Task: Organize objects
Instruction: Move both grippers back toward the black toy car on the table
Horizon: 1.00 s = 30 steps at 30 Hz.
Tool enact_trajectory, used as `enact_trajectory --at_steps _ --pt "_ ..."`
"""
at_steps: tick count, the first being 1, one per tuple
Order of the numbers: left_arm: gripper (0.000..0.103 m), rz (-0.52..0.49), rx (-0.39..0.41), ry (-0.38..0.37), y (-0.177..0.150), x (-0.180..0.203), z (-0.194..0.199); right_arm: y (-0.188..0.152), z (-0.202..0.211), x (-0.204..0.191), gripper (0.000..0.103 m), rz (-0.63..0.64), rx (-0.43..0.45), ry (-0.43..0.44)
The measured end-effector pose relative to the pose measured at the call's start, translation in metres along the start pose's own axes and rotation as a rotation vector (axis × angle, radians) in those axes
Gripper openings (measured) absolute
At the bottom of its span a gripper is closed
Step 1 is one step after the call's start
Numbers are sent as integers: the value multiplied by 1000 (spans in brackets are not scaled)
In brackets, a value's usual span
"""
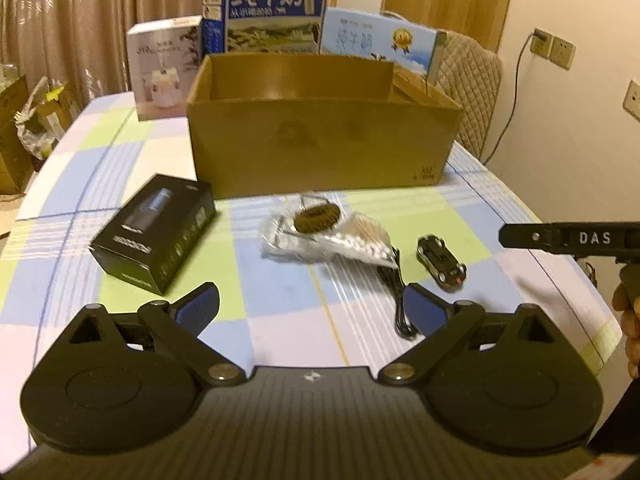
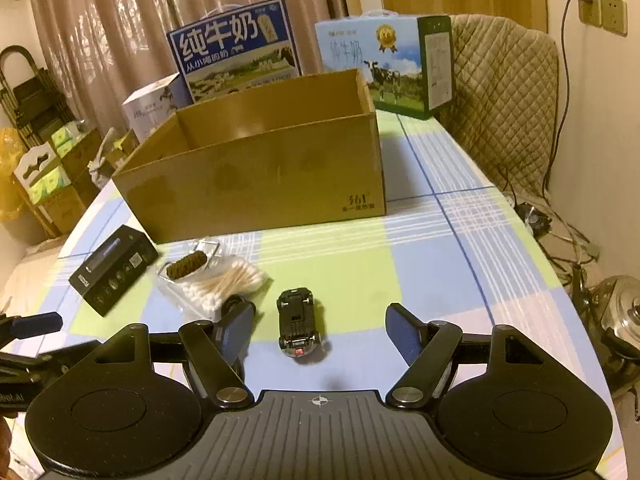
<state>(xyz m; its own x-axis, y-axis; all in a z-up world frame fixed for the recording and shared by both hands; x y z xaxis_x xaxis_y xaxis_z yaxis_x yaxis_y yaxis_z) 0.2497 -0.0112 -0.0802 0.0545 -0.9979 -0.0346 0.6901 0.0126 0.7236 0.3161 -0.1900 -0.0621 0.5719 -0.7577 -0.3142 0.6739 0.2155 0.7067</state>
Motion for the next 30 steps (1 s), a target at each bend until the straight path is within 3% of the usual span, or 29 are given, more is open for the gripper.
enact_trajectory --at_steps 19,26,30 --pt "96 -33 -48 -41 -14 28 -22 -9 -19 7 70 -2 -77 -13" --pt "92 -50 -46 -45 -14 35 -27 -6 -26 7 70 17 -87 0" --pt "87 -66 -58 -60 -15 42 -34 -2 -34 2 65 80 -116 5"
Point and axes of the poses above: each gripper's, at about its wrist camera, not at the fingertips, and z roughly against the way its jaws point, x to its right, y to its top, the point moved 9 cm from there along -z, roughly the way its jaws point, and after that the axes turned 10 degrees about y, right-handed, at the moved point
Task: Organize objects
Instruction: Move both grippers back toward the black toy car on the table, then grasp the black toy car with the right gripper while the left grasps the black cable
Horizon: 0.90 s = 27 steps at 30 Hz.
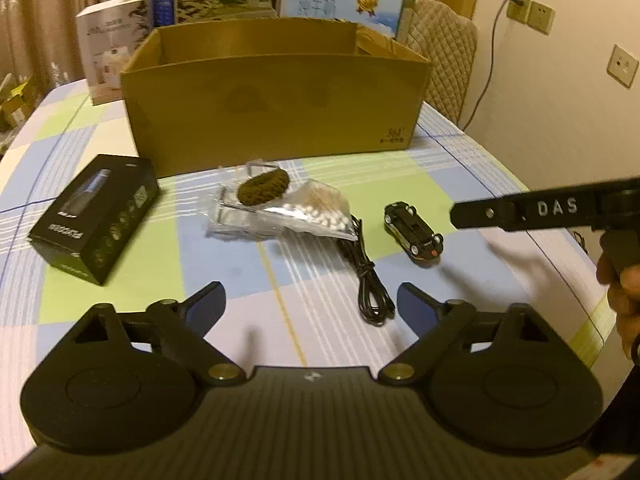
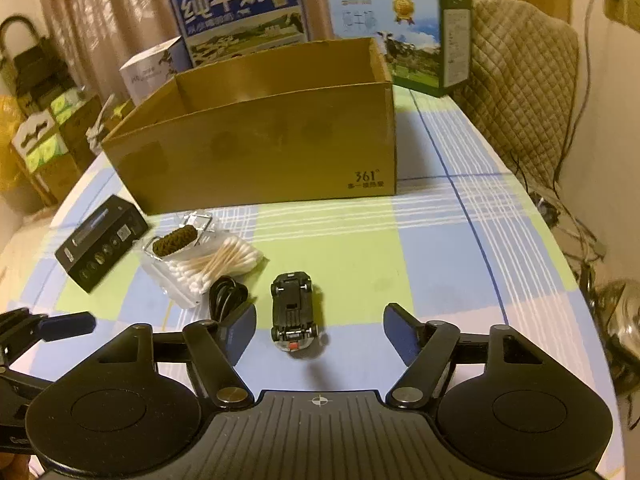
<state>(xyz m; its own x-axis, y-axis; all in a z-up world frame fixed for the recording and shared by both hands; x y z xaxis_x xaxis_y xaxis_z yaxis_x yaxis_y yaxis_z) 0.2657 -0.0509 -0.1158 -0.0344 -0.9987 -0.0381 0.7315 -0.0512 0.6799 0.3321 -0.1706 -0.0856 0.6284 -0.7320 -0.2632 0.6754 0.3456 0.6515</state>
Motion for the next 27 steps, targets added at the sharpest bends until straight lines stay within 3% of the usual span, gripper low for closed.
enact_trajectory --at_steps 2,7,19,24,27 --pt "81 -14 -8 -8 0 5 -5 3 -4 -2 60 24 -19 12" --pt "77 -30 -16 -40 5 17 -17 4 -11 2 51 6 -54 44" --pt "43 -73 -64 -65 15 35 -52 2 -12 18 50 6 -74 20" --pt "41 -86 -86 -64 12 43 -66 2 -13 19 50 0 -77 30" --pt "29 -122 -77 -42 13 44 -69 1 -16 20 50 -6 -83 28"
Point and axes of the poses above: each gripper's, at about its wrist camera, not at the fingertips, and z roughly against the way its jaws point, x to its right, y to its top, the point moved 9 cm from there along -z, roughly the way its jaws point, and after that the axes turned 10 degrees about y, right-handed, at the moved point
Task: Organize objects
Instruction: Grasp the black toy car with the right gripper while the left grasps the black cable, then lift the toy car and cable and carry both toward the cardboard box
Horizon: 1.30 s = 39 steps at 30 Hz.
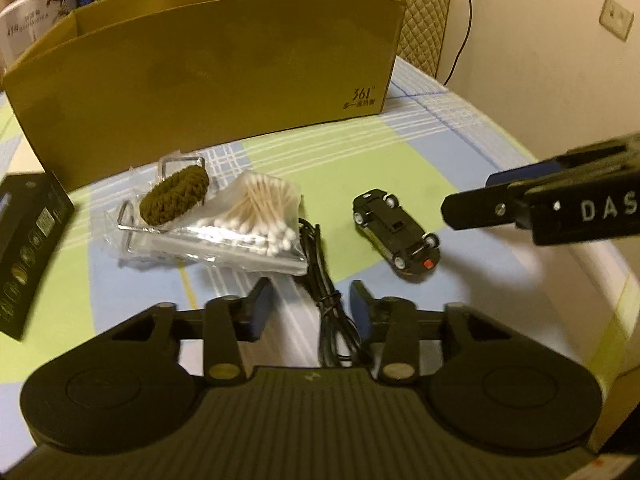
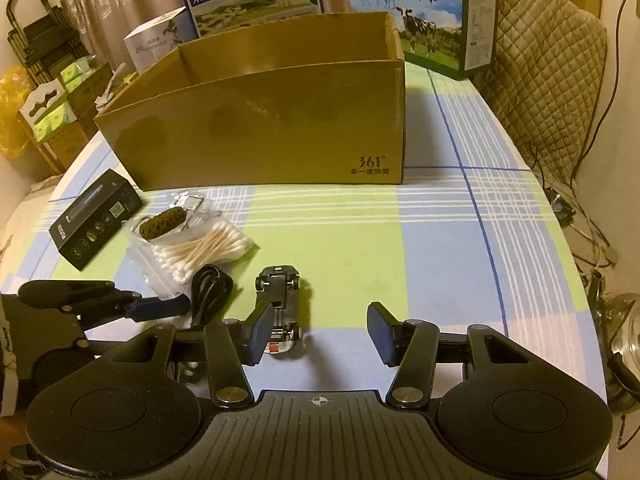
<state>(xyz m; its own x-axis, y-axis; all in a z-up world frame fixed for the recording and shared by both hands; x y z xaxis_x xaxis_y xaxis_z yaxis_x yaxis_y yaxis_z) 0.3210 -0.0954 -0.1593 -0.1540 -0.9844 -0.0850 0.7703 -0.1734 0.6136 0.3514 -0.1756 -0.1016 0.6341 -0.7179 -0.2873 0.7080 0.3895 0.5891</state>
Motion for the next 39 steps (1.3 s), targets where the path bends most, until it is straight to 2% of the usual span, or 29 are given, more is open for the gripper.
enact_trajectory --at_steps 1,2,9,20,26,28,30,39 --pt "16 -4 -3 0 0 -1 1 0 -1 0 50 0 -2 2" --pt "11 4 -12 0 -1 -3 3 0 -2 -2 50 1 -3 7" --pt "11 9 -52 -1 -11 -17 19 6 -15 -18 50 68 -22 33" --pt "11 40 -42 42 -32 -52 48 6 -48 -33 48 107 -103 15" --pt "11 77 -25 45 -28 -64 53 6 -62 -28 41 105 -139 -13" --pt "11 85 -15 45 -25 -66 56 4 -66 -26 33 103 -152 -25" --pt "11 94 -10 45 -23 -68 56 4 -66 -25 28 112 -150 -38" --pt "11 134 19 48 -14 -77 60 15 -50 -40 28 117 -80 -9"
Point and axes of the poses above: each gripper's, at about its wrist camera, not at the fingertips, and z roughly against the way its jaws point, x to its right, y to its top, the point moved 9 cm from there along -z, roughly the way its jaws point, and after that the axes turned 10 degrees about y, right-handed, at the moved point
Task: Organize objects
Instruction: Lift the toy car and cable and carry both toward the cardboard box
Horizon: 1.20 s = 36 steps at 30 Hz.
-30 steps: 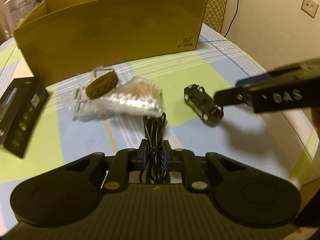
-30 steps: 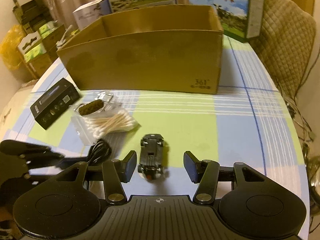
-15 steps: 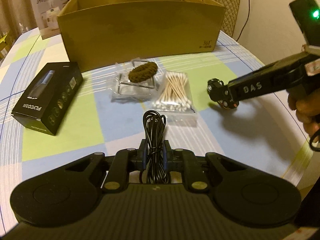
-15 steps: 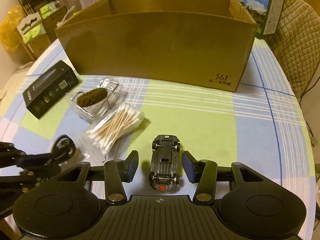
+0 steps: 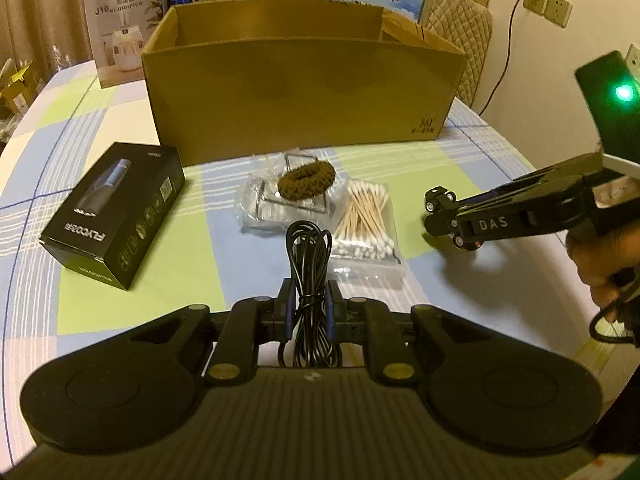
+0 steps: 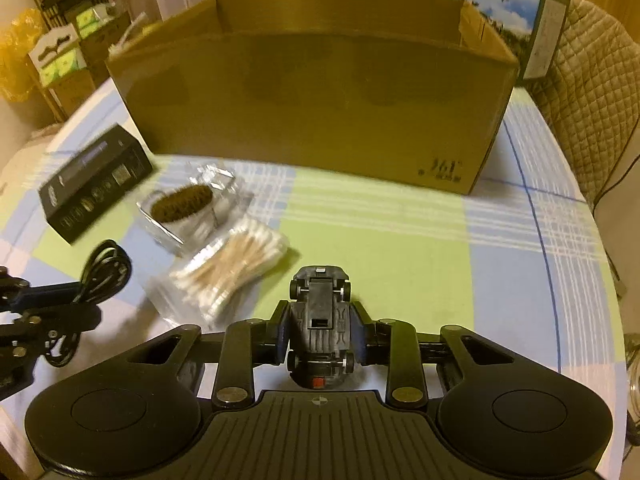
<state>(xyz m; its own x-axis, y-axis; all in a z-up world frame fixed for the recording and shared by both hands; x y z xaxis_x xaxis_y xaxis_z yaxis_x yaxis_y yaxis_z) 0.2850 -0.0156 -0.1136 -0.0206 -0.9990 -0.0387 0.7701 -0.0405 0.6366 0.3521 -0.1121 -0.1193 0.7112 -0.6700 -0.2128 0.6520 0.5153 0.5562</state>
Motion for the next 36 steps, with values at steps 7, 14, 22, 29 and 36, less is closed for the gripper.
enact_trajectory --at_steps 7,14,22,29,36 --pt "11 27 33 7 14 -7 7 14 22 -24 28 5 82 54" --pt "11 73 62 -12 27 -12 16 21 26 -32 28 10 103 74" --pt "11 82 62 -8 29 -13 13 20 27 -30 28 8 106 74" --pt "11 81 62 -5 28 -13 13 23 29 -30 28 10 115 73" --pt "11 87 72 -4 31 -16 15 25 30 -30 28 9 118 72"
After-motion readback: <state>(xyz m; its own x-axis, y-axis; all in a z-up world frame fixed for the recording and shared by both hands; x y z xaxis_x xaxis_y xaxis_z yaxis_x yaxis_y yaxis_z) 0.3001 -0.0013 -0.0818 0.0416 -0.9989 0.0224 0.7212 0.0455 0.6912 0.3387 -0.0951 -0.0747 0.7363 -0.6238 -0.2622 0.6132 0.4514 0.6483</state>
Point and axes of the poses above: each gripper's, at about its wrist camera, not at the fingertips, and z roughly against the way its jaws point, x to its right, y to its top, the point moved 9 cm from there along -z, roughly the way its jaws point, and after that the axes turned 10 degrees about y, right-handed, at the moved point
